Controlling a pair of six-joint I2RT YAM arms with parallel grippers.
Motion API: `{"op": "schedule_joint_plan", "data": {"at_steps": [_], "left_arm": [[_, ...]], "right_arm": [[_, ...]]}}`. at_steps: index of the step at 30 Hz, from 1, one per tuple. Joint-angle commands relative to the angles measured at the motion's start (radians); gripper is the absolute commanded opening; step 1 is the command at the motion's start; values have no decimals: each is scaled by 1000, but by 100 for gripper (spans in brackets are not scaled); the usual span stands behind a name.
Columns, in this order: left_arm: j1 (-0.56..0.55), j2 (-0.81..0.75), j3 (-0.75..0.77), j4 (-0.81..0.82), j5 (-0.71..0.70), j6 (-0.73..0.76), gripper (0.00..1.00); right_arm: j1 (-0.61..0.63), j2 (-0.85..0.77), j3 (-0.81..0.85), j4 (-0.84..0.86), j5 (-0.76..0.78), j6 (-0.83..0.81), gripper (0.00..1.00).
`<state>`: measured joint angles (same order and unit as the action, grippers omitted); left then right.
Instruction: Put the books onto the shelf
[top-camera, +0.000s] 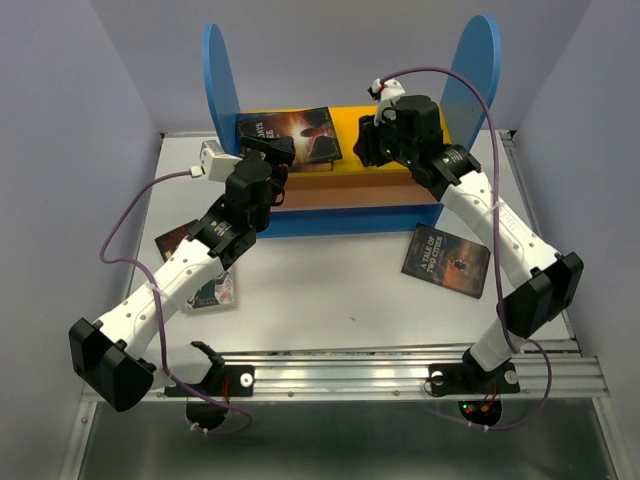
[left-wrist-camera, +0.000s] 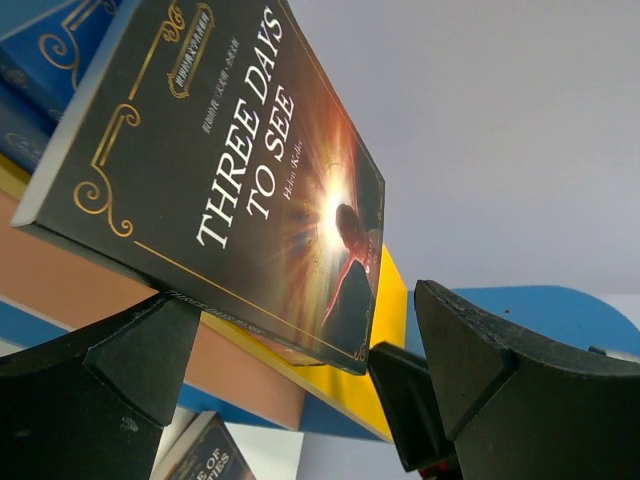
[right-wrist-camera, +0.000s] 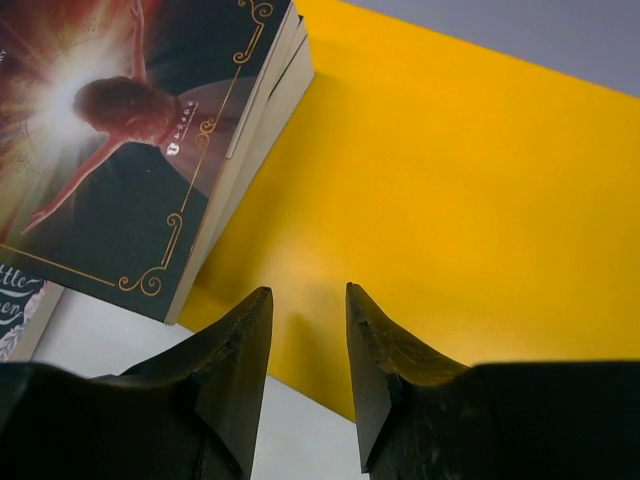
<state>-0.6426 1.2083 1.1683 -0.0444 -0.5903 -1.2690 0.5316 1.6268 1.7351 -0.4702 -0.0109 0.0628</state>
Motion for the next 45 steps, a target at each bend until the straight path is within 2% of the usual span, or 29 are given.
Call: {"op": "schedule_joint_plan", "data": {"at_steps": [1,22,38,45], "left_arm": [[11,-10,25,58,50,80,99],[63,-16,33,92,144,117,99],[86,-38,13,101,167,122,99],[107,-26,14,110,227,142,99]], "right_arm": [[18,21,98,31,19,-49,40],[64,123,199,-19,-32,-50,36],[125,156,241,-28,6,-103,35],[125,179,262,-28,49,-93,35]]}}
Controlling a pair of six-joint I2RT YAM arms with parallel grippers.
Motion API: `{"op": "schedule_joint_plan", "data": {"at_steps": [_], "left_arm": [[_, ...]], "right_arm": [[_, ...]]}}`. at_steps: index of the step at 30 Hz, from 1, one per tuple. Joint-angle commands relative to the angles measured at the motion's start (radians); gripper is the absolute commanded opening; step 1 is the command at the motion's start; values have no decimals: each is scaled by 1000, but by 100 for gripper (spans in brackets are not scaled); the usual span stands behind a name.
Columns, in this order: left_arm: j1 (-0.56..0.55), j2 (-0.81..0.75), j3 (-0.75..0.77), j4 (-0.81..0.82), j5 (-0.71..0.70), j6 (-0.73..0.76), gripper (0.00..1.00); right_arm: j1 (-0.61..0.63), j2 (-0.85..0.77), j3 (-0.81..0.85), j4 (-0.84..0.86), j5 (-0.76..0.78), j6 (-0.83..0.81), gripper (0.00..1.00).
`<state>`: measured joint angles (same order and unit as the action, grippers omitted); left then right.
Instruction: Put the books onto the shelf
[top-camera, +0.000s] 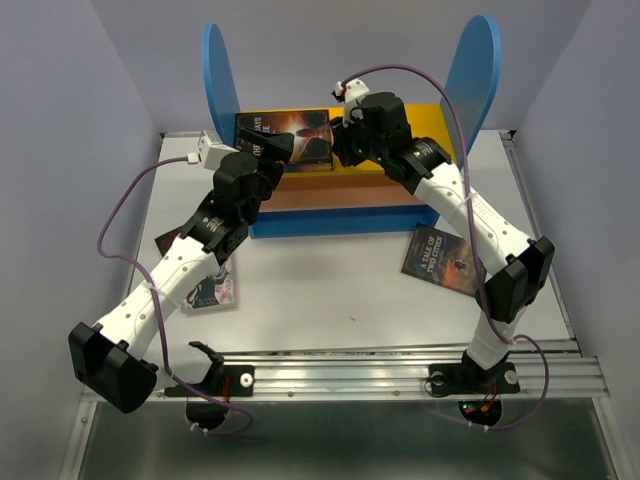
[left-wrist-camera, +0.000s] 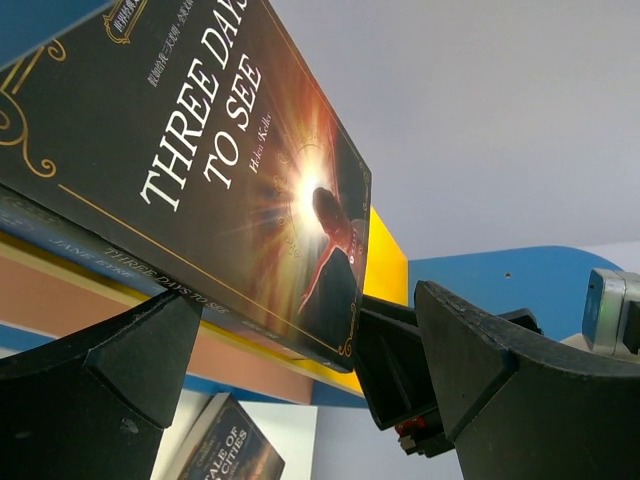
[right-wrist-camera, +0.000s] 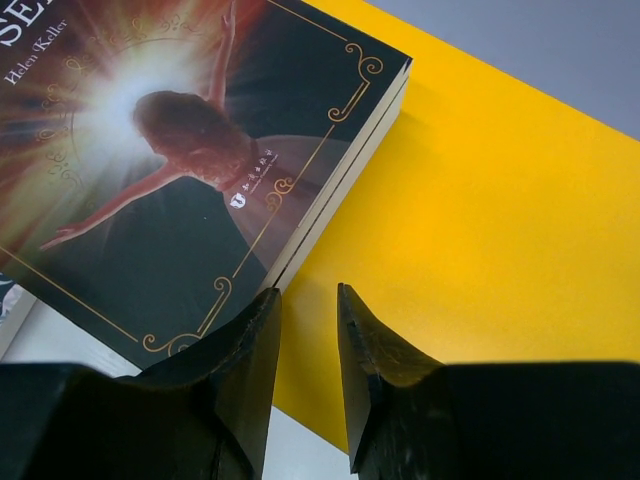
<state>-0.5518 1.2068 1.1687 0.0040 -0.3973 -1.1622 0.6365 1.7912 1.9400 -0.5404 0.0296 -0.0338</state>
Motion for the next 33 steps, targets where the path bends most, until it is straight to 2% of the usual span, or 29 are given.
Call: {"op": "schedule_joint_plan", "data": {"at_steps": [1,10,20,33], "left_arm": [[18,-23,13,62,44,35,99],[20,-30,-7,60,118,52,99],[21,-67,-40,59,192,104,99],[23,-12,34,63,201,145,99]], "right_arm": [[20,16,59,42,6,5,35],[29,11,54,42,26,12,35],[29,-18,42,43,237,90,45],[29,-114,-56,79,355,106,45]]}}
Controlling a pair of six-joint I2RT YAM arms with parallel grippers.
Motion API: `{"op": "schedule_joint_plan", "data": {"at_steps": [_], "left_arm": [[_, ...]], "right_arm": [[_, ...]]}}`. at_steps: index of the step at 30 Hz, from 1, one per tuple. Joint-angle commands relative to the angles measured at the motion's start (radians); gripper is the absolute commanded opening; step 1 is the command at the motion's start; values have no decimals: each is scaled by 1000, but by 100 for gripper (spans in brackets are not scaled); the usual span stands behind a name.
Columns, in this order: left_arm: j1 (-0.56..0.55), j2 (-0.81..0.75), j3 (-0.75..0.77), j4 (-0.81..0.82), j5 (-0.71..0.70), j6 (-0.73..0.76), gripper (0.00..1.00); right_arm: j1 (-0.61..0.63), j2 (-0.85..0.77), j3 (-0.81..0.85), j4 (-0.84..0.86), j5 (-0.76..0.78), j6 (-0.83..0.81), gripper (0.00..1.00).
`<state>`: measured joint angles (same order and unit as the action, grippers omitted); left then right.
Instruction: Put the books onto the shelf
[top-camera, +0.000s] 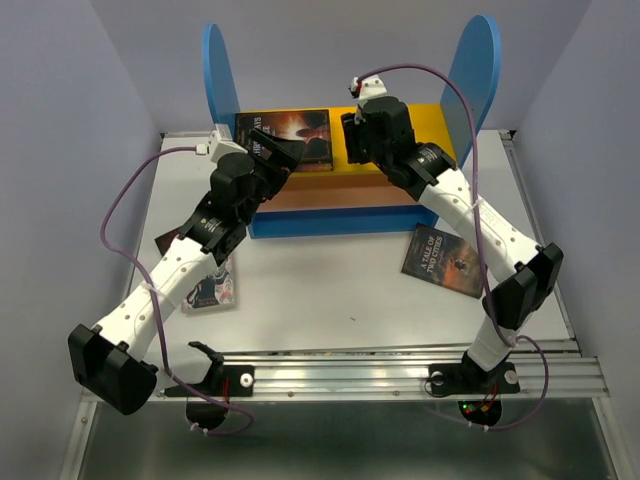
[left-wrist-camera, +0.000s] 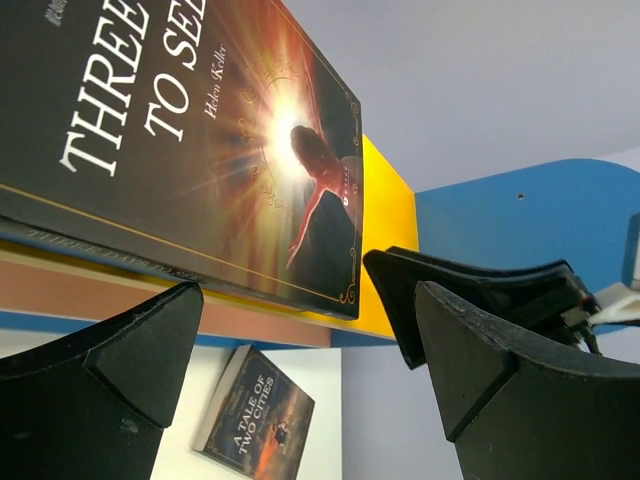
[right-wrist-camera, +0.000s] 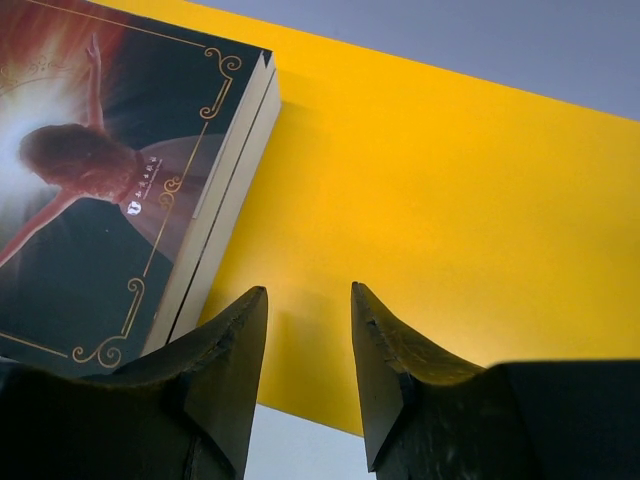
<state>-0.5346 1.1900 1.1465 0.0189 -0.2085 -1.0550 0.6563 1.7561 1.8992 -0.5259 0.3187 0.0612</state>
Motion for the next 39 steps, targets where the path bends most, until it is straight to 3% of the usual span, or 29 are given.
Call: {"op": "schedule_joint_plan", "data": {"at_steps": [1,12,16,18,26,32,39], "left_arm": [[7,6,58,50,14,38,99],[5,14,50,52,204,125,99],[5,49,85,20,378,352,99],[7,100,146,-17,528,539,99],[7,102,164,-25,785,840,99],[7,72,137,0,824,981,99],[12,120,188,-25,867,1043,99]], "right_arm": [[9,-84,-20,63,69,12,45],[9,-135,-71,67,123,-3,45],[9,-162,-97,67,140,-18,45],[9,-176,-115,69,154,-21,45],[9,-237,-164,67,189,-38,45],[9,-264,-186,67,201,-46,45],[9,-276,-195,69,201,-47,45]]}}
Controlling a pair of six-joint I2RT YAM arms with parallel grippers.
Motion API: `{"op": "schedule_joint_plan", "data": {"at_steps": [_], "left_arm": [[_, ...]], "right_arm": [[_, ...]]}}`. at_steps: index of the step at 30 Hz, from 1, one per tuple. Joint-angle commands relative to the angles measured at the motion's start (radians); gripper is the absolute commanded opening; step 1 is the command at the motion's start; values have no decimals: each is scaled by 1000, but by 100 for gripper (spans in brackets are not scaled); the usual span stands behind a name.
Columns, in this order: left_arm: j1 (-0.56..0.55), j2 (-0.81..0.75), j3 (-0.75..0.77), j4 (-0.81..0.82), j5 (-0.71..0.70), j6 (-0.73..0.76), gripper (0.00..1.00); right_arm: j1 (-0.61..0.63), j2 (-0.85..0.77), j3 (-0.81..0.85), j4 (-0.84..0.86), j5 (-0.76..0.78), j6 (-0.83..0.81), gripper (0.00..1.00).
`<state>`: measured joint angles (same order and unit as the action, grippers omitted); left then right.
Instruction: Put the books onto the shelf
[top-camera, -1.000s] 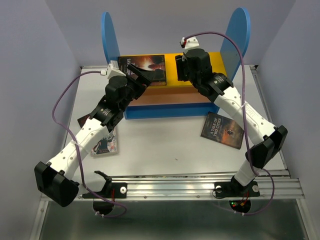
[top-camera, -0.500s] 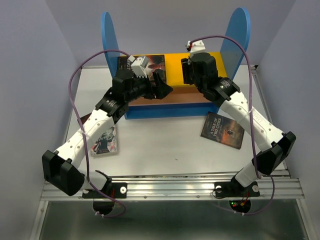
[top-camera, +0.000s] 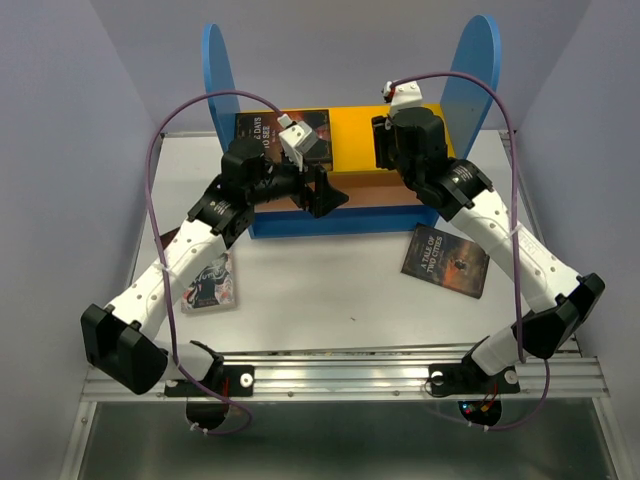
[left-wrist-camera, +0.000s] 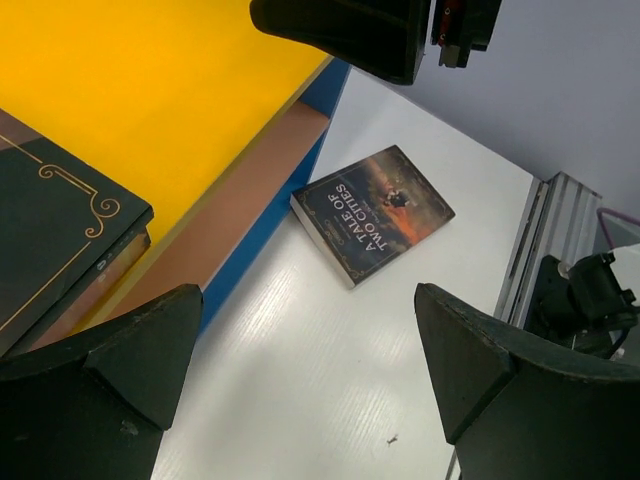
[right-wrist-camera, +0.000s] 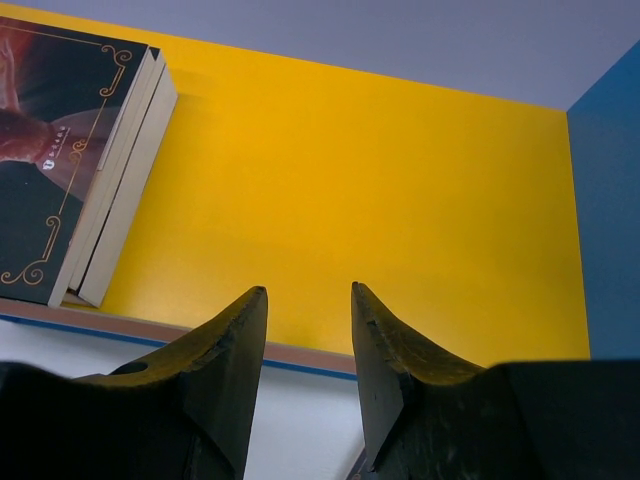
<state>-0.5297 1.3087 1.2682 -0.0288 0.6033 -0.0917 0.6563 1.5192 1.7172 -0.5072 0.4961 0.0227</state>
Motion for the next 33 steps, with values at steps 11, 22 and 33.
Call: {"op": "schedule_joint_plan", "data": {"at_steps": [11,22,33], "left_arm": [[48,41,125,-11,102,119,99],[96,46,111,-13,136,133,99],[134,49,120,-39,145,170,99]], "right_arm": [[9,-57,-24,50,25,-9,45],[9,-63,-25,50,30,-9,45],[9,-65,-27,49,35,-9,45]]}}
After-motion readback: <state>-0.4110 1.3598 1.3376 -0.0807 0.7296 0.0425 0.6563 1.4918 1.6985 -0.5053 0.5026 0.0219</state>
